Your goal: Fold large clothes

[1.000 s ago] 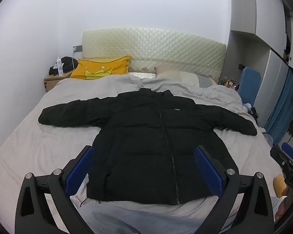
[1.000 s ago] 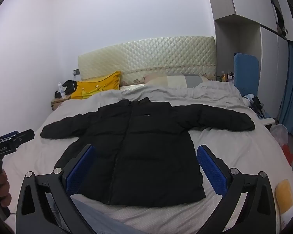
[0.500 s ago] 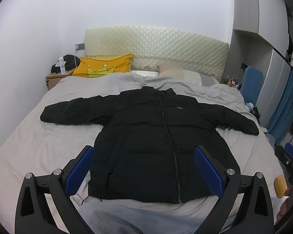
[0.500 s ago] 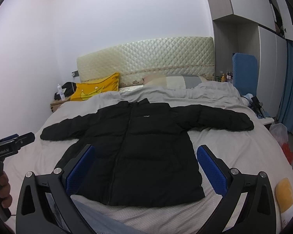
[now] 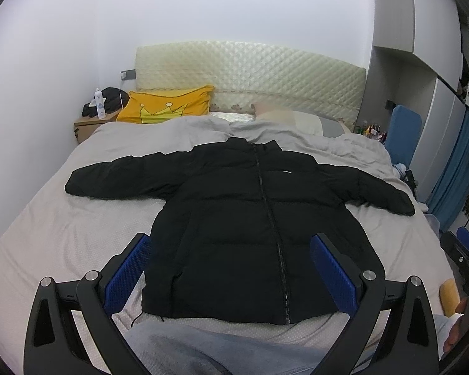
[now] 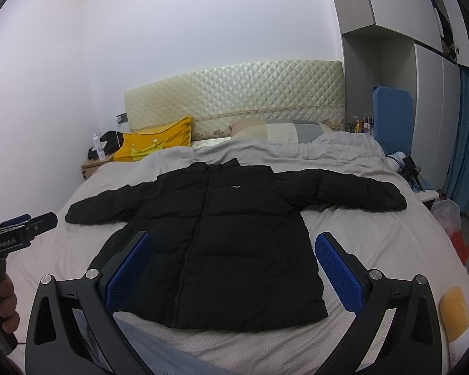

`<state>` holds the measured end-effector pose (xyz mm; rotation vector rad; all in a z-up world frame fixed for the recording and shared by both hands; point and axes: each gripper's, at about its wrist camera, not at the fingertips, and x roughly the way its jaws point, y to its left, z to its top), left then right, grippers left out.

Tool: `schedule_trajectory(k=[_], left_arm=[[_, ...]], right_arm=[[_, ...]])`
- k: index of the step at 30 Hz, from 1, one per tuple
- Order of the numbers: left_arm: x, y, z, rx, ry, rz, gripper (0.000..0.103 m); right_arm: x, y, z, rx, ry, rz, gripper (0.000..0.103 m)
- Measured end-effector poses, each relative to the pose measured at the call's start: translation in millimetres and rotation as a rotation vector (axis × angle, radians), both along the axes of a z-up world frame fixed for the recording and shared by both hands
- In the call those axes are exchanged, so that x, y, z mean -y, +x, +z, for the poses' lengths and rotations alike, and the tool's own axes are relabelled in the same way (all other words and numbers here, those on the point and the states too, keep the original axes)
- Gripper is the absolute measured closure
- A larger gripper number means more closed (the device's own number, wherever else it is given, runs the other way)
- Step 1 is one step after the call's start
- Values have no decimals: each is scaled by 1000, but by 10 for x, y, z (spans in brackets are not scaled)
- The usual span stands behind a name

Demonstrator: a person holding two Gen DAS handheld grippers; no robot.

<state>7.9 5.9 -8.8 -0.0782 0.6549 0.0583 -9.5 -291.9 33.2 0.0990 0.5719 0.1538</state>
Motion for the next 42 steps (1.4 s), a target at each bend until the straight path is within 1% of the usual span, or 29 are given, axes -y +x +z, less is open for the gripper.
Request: schedule_trajectory(k=[17,39,42], left_arm=[[-23,-16,-37,-10,-3,0,2],[21,15,-54,-12,-12,-13,2],[4,55,-75,-12,-24,-28,2]], right_arm=[[-19,-44,17,-5,-6,5,0],[-9,50,-42,-23,-3,4,0],[22,83,-83,-30,31,13,0]])
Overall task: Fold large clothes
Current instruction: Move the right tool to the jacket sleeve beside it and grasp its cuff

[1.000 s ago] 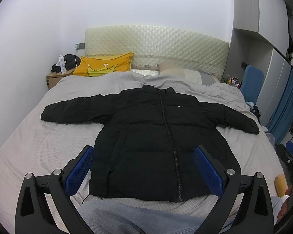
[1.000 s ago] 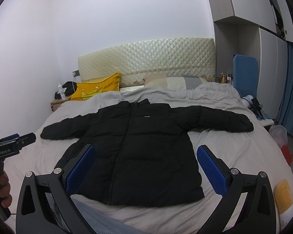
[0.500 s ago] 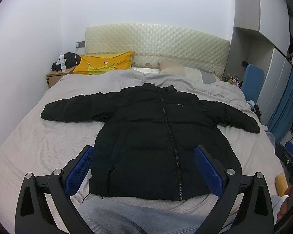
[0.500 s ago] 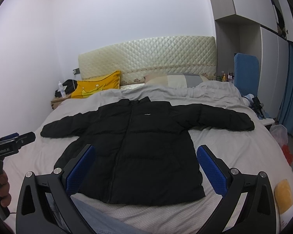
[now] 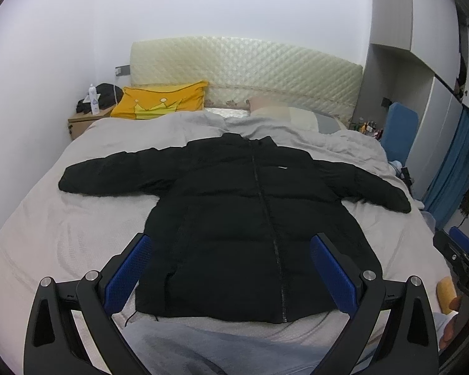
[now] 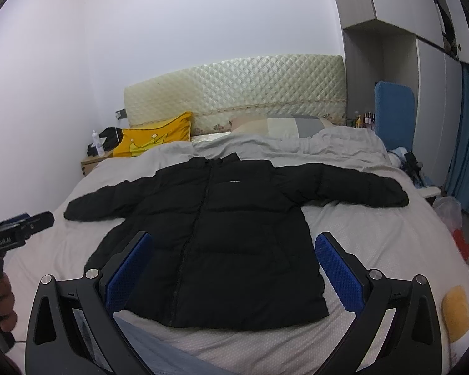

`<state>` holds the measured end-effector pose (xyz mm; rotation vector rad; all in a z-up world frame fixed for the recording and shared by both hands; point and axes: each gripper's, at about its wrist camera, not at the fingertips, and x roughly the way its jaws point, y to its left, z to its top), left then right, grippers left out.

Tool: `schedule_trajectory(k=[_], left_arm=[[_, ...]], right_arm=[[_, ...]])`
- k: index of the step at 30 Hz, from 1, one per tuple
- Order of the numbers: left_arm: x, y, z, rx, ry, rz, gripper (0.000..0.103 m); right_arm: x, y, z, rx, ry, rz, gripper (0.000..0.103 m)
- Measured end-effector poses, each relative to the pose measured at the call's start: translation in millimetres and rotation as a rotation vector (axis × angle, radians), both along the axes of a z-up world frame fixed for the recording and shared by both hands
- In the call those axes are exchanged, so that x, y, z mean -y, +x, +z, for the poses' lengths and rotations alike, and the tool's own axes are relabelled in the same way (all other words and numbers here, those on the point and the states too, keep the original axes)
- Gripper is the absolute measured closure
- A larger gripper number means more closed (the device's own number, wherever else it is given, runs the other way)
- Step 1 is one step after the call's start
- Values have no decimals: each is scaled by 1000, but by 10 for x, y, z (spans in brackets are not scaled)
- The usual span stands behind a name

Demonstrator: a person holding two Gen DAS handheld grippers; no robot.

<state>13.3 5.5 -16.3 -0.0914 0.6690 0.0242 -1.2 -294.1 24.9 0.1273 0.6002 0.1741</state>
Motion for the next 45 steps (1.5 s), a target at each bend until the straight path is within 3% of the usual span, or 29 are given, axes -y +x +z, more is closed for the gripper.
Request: schedule_trajectory(k=[8,20,28,37,45], left_arm=[[2,217,-155,-8,-22,-18,2],[30,1090,-592,27,29,-73,2],[-73,1600,-1053,18,-43,-85,2],[-194,1650,-1237,42,-93,-51,2],[-318,1660,-1334,39,-133,-9,2]], right_arm=[[148,128,-175,-3,10,-39,0],[576,687,-501,5,-43,-121,0],[988,1081,-679,0,-54,-185,0],[1652,1700,-727,-2,-38,-282,0],[2663,2250,-1327,-73,93,-397,0]])
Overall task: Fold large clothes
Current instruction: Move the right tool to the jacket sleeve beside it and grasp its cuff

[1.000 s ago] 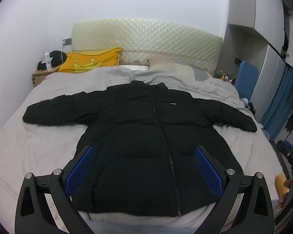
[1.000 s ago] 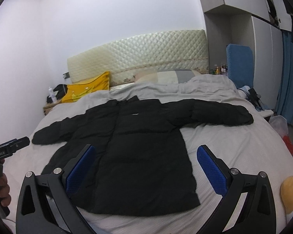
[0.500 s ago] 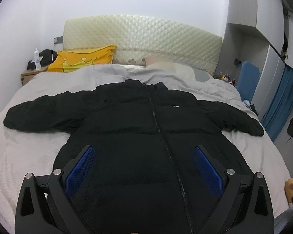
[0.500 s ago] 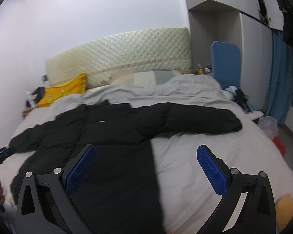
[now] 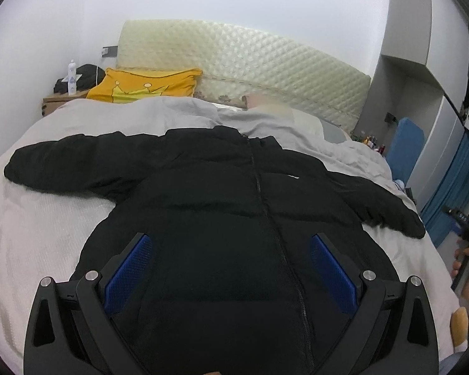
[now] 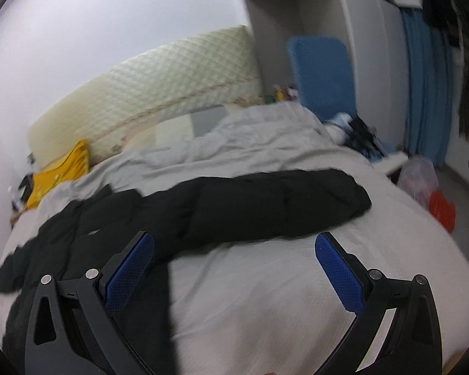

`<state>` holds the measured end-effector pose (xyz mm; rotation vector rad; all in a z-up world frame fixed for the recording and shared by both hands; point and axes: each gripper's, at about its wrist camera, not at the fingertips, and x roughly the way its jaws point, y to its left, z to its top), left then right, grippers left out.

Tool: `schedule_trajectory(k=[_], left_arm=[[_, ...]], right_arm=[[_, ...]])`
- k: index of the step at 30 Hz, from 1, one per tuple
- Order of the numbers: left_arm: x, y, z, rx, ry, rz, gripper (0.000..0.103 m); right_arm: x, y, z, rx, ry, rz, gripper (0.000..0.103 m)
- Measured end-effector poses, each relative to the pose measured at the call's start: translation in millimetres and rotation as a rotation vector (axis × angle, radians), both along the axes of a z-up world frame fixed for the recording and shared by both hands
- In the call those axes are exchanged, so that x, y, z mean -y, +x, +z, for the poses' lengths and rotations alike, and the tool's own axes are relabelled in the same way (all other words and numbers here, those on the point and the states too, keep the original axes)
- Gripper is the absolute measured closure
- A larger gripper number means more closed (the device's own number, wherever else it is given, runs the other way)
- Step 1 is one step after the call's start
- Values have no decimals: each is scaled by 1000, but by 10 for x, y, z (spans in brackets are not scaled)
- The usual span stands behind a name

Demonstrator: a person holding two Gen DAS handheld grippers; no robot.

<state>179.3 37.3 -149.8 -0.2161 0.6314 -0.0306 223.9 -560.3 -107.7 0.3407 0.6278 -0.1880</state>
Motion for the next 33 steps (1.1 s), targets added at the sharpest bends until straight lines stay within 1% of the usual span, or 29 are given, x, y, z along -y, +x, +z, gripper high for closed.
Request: schedule_trajectory(k=[2,6,9,13,14,17,19,21,22,24,27,28,29,30,32,33], left_arm=[[13,-18,-7,2,6,6,2],[47,4,-41,-10,14,16,2],[51,-4,-59,-12,-3,21,2],[67,38,-122,-20,26,55,2],[66,71,-147,-30,23,60,2],[47,162,-221,-56,4,66,2],[54,230,-278,-71,3,72,2],[74,289,-327,-82,12,78,2],[92,319,-350,-86,17,77,2],[137,375,-382,-88,33,80,2],[190,463,-427,-88,60,88,2],[195,487,-440,-87,66,90,2],[194,504,-453,-86,71,93,2],[197,524,-467,-87,75,95,2],[200,559,-514,-88,94,98,2],[203,584,-537,-89,110,105,2]], right_arm=[[283,65,-178,-5,62,-31,0],[648,163,-500,-53,98,-88,0],[922,206,-778,-61,183,-111,0],[1282,219,-1196,-64,338,-205,11],[1382,217,-1311,-53,386,-233,11],[1574,289,-1550,-22,473,-267,11],[1633,378,-1591,19,484,-270,11],[1694,554,-1611,67,517,-253,11],[1740,614,-1623,81,527,-246,11],[1784,819,-1638,97,530,-231,15],[1878,1008,-1708,104,521,-251,29],[1914,1071,-1729,110,519,-267,37],[1953,1115,-1744,115,519,-277,50],[1991,1164,-1757,119,524,-286,57],[2060,1222,-1745,134,531,-289,81],[2081,1210,-1717,143,523,-286,85]])
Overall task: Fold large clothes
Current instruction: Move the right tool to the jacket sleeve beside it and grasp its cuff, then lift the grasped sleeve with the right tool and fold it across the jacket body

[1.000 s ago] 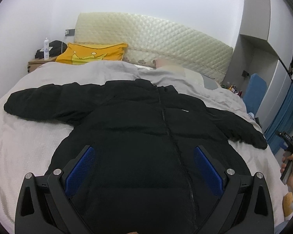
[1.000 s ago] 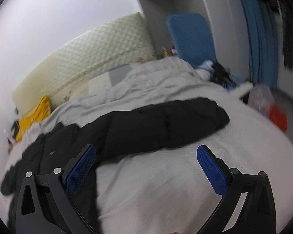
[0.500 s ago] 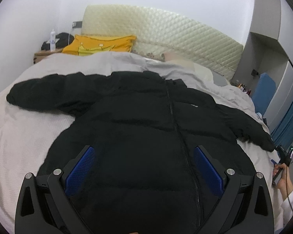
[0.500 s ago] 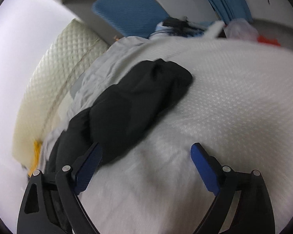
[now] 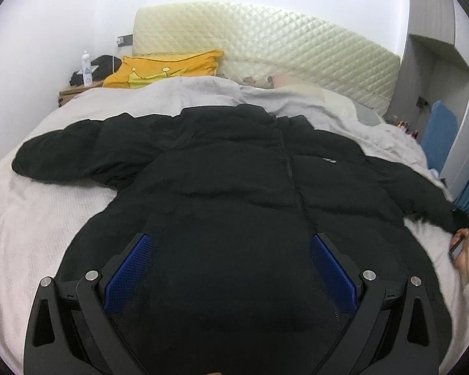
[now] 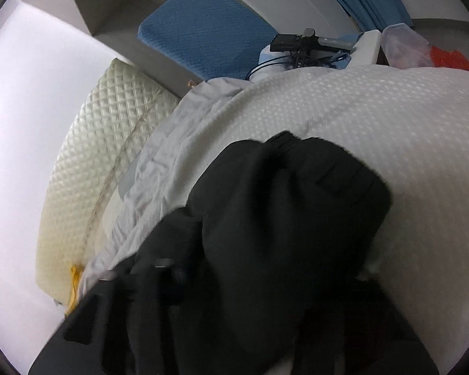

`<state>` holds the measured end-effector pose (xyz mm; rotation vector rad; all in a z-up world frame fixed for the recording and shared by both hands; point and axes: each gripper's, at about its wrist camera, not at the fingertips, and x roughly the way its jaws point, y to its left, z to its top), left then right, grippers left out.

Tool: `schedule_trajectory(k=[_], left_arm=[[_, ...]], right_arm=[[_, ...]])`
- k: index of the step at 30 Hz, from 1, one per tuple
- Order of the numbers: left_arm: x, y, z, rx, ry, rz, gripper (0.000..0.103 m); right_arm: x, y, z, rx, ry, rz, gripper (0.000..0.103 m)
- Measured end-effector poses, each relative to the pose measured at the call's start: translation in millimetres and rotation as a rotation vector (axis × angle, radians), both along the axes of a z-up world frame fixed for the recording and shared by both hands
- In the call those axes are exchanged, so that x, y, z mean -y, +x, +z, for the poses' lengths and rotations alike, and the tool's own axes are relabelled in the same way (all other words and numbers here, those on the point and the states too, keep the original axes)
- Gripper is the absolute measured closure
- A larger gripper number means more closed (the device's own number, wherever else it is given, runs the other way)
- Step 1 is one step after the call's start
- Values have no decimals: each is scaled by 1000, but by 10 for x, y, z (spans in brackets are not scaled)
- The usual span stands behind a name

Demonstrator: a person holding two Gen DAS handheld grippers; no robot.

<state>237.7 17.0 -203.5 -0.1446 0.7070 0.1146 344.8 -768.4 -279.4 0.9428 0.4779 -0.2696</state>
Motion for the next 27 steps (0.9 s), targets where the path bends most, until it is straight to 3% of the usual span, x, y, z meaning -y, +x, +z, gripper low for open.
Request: schedule_trajectory(k=[2,4,8,13,16,22,27], left_arm=[[6,50,-39,-12,26,6,2],[-20,72,-51,-17,25,5,2],[-59,26,-9,-3,32,4,2],[-125,-73,107,30,58,1,2],[-138,-159,194,50,73,9,2],[-170,-323,355,77,105,-20,2],[-393,-407,451,79,108,12,2]], right_arm=[[4,13,130,5,-53,8,94],[22,3,250,8,-87,3,96],[-10,-59,618,10,-155,-17,98],[-394,-34,1297,-2,-316,1,97],[-729,6,1778,-1,-392,35,97],[-1663,65,2752,91,-513,152,96],[-2859,105,3418,178,-620,317,96]])
